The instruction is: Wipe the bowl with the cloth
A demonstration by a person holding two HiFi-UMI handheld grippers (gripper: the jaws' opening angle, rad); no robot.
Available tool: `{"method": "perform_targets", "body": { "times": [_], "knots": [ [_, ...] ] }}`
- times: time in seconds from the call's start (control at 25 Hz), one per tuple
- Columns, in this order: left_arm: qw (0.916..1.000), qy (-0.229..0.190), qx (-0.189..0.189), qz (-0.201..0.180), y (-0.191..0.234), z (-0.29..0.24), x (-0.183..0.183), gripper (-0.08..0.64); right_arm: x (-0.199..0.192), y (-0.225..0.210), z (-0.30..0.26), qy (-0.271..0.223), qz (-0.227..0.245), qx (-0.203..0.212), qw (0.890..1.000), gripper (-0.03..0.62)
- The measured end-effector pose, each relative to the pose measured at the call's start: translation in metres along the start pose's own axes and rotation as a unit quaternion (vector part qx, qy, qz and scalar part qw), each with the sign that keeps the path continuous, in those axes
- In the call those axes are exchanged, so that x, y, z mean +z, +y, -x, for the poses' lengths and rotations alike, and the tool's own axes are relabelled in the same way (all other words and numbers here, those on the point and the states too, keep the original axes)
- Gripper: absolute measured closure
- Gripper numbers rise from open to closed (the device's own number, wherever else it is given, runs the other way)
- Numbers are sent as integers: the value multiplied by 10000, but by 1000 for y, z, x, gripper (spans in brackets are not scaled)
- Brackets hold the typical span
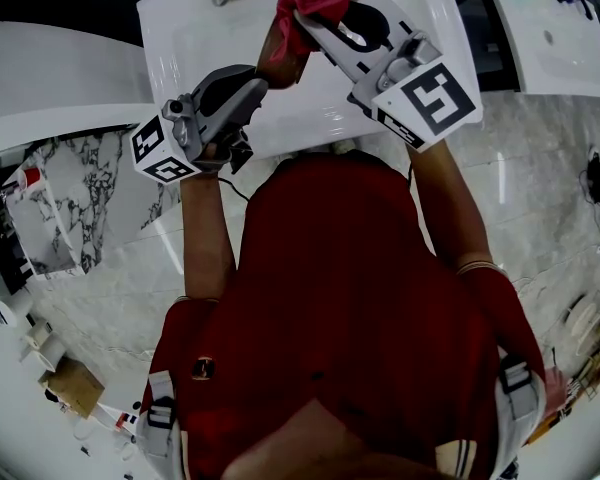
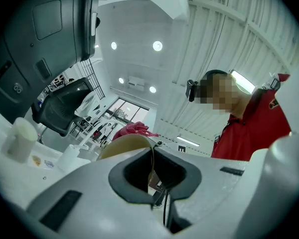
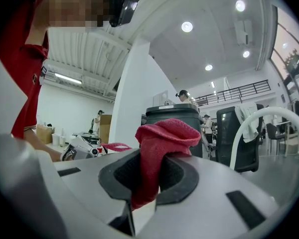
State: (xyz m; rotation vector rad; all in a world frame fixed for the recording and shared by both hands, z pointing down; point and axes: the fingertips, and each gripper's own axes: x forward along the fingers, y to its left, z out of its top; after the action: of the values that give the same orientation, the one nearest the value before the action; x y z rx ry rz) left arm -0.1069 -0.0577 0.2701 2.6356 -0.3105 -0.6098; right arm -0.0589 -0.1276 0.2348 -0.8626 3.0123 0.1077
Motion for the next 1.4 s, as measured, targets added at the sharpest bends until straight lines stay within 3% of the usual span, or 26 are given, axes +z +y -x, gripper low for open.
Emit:
{"method": "perform_targets", "body": {
  "times": [0.76,1.4],
  "knots": [
    [9946,-503,-815,405,-14,9,12,540,-14,-17,4,-221,-1041,224,9941,537],
    [9900,-928,-864,609,-14,9,18,540,-29,-23,11,-300,-1582,202,9867,537]
  ]
}}
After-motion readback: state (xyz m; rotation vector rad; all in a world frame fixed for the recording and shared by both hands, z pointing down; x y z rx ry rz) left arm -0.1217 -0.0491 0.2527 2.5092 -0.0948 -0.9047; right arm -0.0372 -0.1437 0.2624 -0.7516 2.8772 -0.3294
